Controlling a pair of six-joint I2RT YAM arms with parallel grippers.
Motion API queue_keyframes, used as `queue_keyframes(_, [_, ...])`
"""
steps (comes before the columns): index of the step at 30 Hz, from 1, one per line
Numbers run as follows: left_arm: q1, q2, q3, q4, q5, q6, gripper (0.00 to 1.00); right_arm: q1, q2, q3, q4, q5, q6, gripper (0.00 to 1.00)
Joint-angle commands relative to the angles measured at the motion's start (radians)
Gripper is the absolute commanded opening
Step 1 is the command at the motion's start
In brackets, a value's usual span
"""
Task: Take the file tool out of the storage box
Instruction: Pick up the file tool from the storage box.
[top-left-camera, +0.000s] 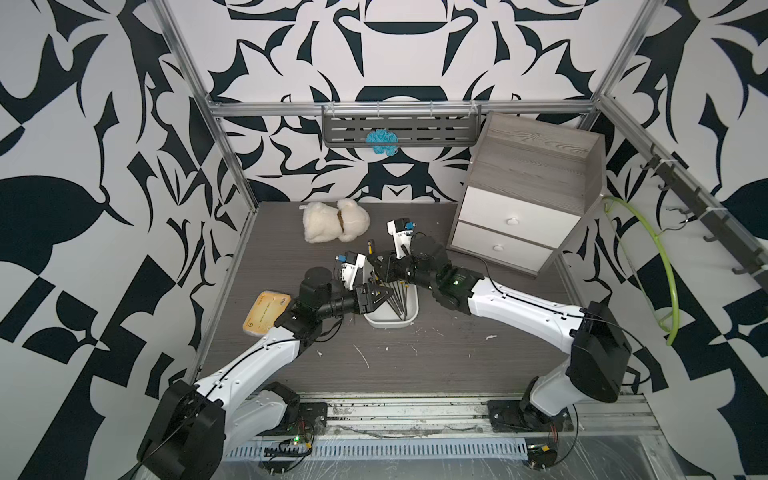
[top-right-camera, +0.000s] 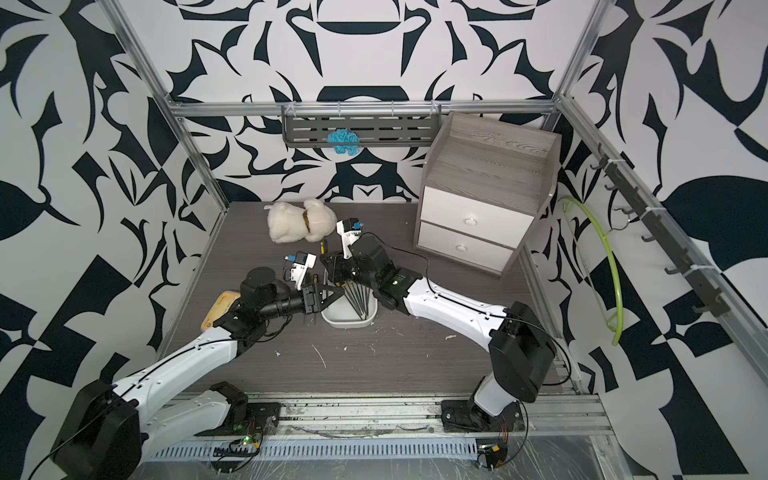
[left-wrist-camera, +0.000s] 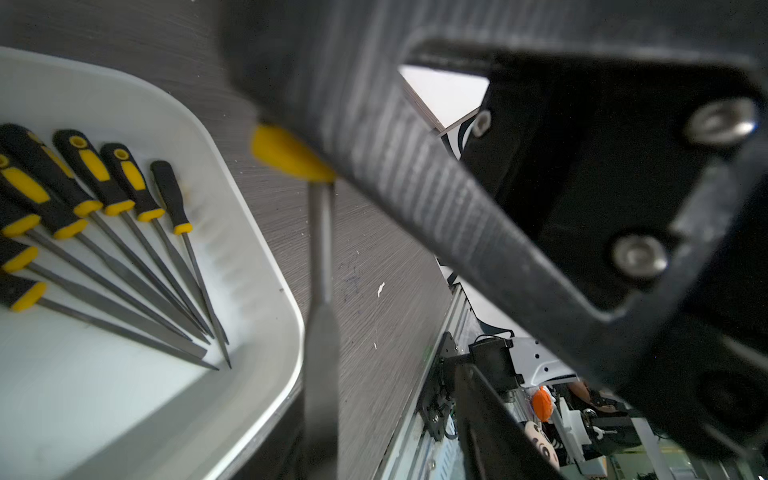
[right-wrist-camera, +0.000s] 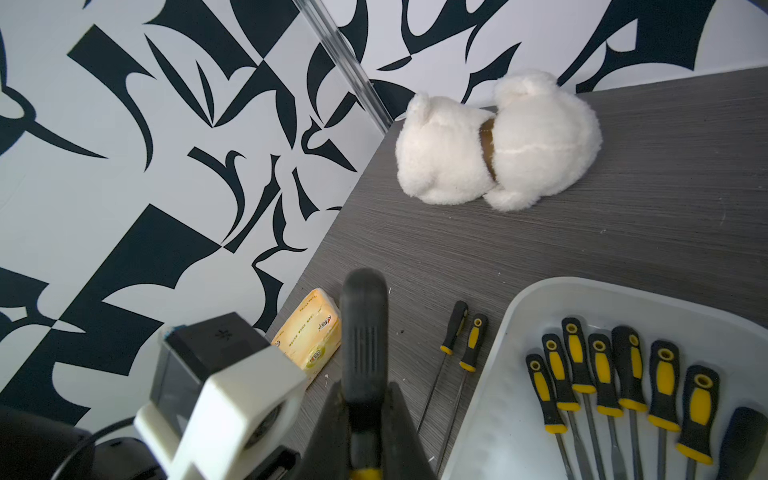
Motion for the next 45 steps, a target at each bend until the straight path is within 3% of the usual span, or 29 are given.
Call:
queue_keyframes(1, [-0.001,-0.005,-0.006,0.008,0.009,-0.002,0.51,0.002,-0.042,0.024,0.047,0.014,-0.010,0.03])
queue_keyframes(16, [-0.001,-0.020,0.011,-0.101,-0.021,0.017,0.36,0.001,-0.032,0.094,-0.060,0.047,-0.080,0.03])
queue_keyframes(18, [-0.001,-0.016,0.012,-0.102,-0.020,0.015,0.31,0.001,-0.030,0.096,-0.061,0.046,-0.081,0.03])
queue_keyframes(20, [-0.001,-0.019,0.012,-0.107,-0.024,0.019,0.20,0.001,-0.030,0.093,-0.060,0.052,-0.086,0.03])
queue_keyframes(24, [-0.001,-0.026,0.012,-0.117,-0.035,0.026,0.17,0.001,-0.026,0.089,-0.061,0.056,-0.088,0.03])
queue_keyframes(28, [-0.001,-0.019,0.013,-0.117,-0.035,0.026,0.01,0.002,-0.015,0.089,-0.041,0.045,-0.077,0.03])
queue_keyframes(30, [0.000,-0.015,0.014,-0.120,-0.034,0.029,0.00,0.002,-0.003,0.102,-0.056,0.040,-0.077,0.03])
queue_keyframes(40, [-0.002,-0.067,0.032,-0.240,-0.107,0.081,0.00,-0.007,-0.063,0.056,-0.134,0.036,-0.098,0.33])
queue_keyframes(45, [-0.002,-0.070,0.083,-0.423,-0.217,0.127,0.00,-0.009,-0.137,0.053,-0.294,0.060,-0.195,0.37])
